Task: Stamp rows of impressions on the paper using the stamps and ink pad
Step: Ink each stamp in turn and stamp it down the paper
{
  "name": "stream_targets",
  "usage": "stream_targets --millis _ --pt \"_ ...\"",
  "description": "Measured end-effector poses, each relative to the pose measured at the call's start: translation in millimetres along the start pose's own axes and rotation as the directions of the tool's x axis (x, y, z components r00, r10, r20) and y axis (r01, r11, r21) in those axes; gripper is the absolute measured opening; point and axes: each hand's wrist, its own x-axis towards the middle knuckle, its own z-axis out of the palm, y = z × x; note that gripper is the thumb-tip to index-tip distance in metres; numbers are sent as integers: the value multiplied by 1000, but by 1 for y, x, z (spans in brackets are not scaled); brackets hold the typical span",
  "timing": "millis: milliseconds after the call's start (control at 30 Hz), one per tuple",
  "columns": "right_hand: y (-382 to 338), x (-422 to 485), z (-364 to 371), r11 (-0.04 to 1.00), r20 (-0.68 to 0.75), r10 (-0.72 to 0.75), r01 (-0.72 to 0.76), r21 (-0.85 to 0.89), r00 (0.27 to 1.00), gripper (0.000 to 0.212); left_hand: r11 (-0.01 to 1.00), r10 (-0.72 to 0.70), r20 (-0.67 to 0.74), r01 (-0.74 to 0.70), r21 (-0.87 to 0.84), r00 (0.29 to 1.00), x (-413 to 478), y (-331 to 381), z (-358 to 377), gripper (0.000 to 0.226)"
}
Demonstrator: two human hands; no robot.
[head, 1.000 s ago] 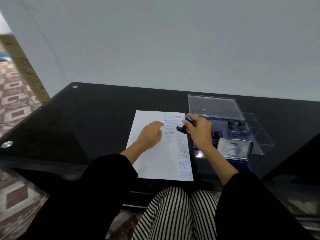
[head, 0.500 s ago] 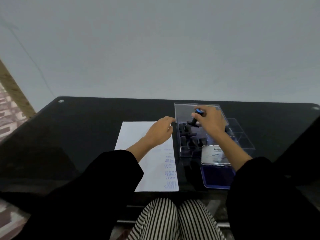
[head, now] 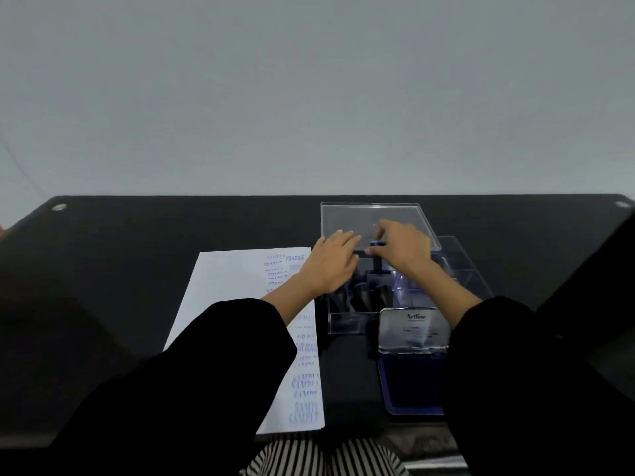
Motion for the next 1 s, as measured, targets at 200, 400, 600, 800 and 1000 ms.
stream_targets --millis 200,400,600,800,1000 --pt "0 8 8 983 -5 -32 31 -178 999 37 1000 21 -18 -21 18 1000 0 -5 5 48" --pt "-5 5 11 948 -12 -81 74 -308 997 43 999 19 -13 -19 -36 1000 -3 -4 4 48" --pt "-7 5 12 946 12 -94 93 -310 996 41 999 15 -11 -15 -47 1000 -5 -3 3 49" --pt "-11 7 18 973 -19 -113 107 -202 993 32 999 16 -14 -17 -48 1000 -5 -3 4 50" --pt "-22 9 23 977 9 -104 104 -187 995 33 995 -6 -30 3 -101 1000 -6 -2 4 52"
